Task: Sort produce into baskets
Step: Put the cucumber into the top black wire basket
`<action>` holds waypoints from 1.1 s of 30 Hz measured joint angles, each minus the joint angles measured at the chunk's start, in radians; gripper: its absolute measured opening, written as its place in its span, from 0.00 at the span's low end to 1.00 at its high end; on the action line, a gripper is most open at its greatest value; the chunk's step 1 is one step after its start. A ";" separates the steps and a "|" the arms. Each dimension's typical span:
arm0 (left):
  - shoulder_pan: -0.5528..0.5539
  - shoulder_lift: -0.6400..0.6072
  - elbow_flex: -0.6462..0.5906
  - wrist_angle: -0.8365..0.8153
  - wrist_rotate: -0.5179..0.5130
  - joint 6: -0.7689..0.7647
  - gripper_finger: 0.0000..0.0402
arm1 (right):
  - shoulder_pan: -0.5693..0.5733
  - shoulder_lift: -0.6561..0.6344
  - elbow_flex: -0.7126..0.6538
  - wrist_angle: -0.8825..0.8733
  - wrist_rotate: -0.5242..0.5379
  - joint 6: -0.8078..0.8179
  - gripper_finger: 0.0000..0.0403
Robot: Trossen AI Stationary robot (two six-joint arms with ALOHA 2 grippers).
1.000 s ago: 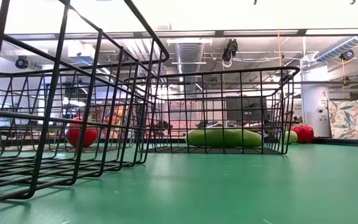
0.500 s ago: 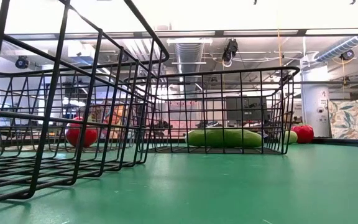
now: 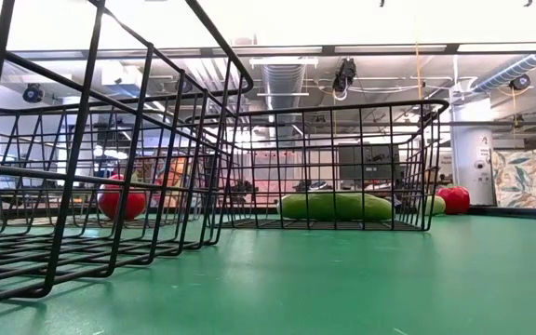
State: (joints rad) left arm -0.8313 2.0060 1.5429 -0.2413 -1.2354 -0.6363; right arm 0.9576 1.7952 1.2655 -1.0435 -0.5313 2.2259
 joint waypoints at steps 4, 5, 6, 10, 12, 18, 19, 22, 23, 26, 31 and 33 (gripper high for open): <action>-0.001 0.000 0.000 0.001 0.024 -0.016 0.68 | 0.041 -0.030 -0.096 0.118 0.006 0.082 0.80; -0.002 0.002 0.000 0.001 0.025 -0.019 0.68 | 0.051 -0.040 -0.118 0.146 0.007 0.097 0.80; -0.001 0.002 0.000 0.001 0.025 -0.020 0.68 | 0.056 -0.045 -0.140 0.184 0.017 0.110 0.80; -0.001 0.002 0.000 -0.018 0.060 -0.024 0.68 | 0.063 -0.056 -0.206 0.284 0.059 0.112 0.77; -0.001 0.002 0.000 -0.022 0.091 -0.035 0.68 | 0.063 -0.056 -0.214 0.291 0.060 0.091 0.74; 0.002 -0.007 0.000 -0.080 0.105 -0.058 0.68 | 0.064 -0.054 -0.193 0.261 0.090 0.089 0.52; 0.002 -0.015 0.000 -0.112 0.105 -0.078 0.68 | 0.064 -0.052 -0.177 0.237 0.092 0.084 0.48; -0.003 -0.043 0.000 -0.271 0.110 -0.162 0.68 | 0.064 -0.053 -0.089 0.182 0.102 0.031 0.40; -0.005 -0.049 0.000 -0.340 0.123 -0.204 0.68 | 0.061 -0.055 -0.058 0.150 0.107 0.007 0.40; -0.008 -0.053 -0.001 -0.506 0.173 -0.284 0.67 | 0.037 -0.062 0.060 0.116 0.179 -0.093 0.40; -0.009 -0.056 -0.001 -0.476 0.213 -0.197 0.64 | -0.060 -0.083 0.252 -0.106 0.480 -0.415 0.40; -0.006 -0.059 0.001 -0.425 0.232 -0.104 0.63 | -0.122 -0.094 0.323 -0.236 0.593 -0.572 0.40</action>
State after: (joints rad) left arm -0.8370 1.9471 1.5434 -0.6667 -1.0029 -0.7408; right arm 0.8358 1.7008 1.5885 -1.2794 0.0614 1.6535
